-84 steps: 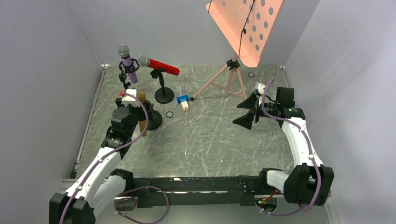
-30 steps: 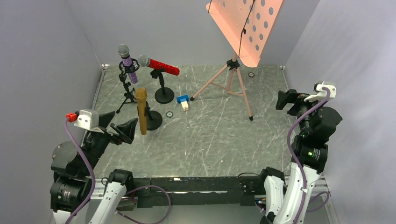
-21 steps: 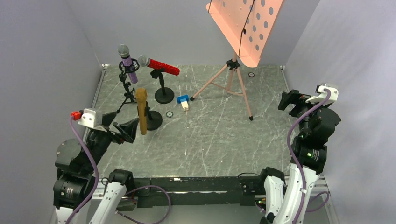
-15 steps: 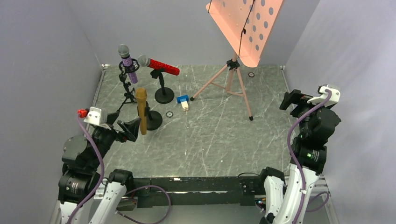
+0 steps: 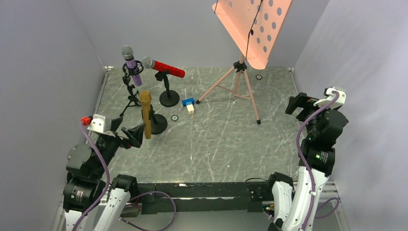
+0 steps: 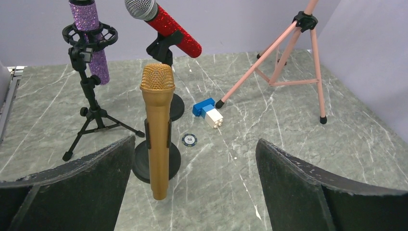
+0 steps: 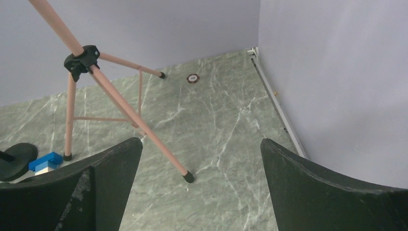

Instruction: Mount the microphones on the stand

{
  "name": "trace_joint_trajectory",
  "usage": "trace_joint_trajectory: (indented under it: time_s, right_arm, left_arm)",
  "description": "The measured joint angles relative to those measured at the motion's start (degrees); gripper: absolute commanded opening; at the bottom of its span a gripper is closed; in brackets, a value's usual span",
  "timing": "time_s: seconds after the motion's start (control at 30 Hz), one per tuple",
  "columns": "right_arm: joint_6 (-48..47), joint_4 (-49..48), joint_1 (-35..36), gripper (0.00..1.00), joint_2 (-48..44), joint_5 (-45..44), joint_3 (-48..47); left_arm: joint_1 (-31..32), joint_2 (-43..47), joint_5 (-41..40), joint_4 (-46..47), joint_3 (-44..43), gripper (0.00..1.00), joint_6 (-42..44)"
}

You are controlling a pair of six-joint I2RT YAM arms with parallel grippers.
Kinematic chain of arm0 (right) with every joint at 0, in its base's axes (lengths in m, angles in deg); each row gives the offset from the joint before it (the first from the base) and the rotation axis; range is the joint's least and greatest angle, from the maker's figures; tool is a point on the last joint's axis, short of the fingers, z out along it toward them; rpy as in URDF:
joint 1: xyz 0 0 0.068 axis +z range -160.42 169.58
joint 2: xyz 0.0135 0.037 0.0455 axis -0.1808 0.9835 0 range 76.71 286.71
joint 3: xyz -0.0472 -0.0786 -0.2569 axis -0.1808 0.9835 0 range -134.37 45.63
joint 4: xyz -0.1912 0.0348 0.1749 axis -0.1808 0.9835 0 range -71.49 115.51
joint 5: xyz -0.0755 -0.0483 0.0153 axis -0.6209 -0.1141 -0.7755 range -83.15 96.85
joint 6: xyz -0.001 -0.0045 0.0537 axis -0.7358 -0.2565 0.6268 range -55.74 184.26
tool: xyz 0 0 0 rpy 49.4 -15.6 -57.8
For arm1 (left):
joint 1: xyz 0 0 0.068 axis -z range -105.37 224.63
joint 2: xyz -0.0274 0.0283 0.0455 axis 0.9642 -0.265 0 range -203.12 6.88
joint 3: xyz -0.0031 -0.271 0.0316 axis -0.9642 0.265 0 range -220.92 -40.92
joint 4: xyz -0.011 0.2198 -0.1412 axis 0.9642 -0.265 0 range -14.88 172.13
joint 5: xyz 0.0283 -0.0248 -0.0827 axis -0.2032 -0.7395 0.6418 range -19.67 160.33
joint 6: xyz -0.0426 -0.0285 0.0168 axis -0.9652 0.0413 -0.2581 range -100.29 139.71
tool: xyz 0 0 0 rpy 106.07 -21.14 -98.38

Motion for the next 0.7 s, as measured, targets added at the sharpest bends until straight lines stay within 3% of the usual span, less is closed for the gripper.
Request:
trace_joint_trajectory:
  time_s: [0.7]
  right_arm:
    - [-0.4,1.1,0.0,1.0,-1.8,4.3,3.2]
  left_arm:
    - [0.0,1.1,-1.2,-0.2,1.5,0.99,0.8]
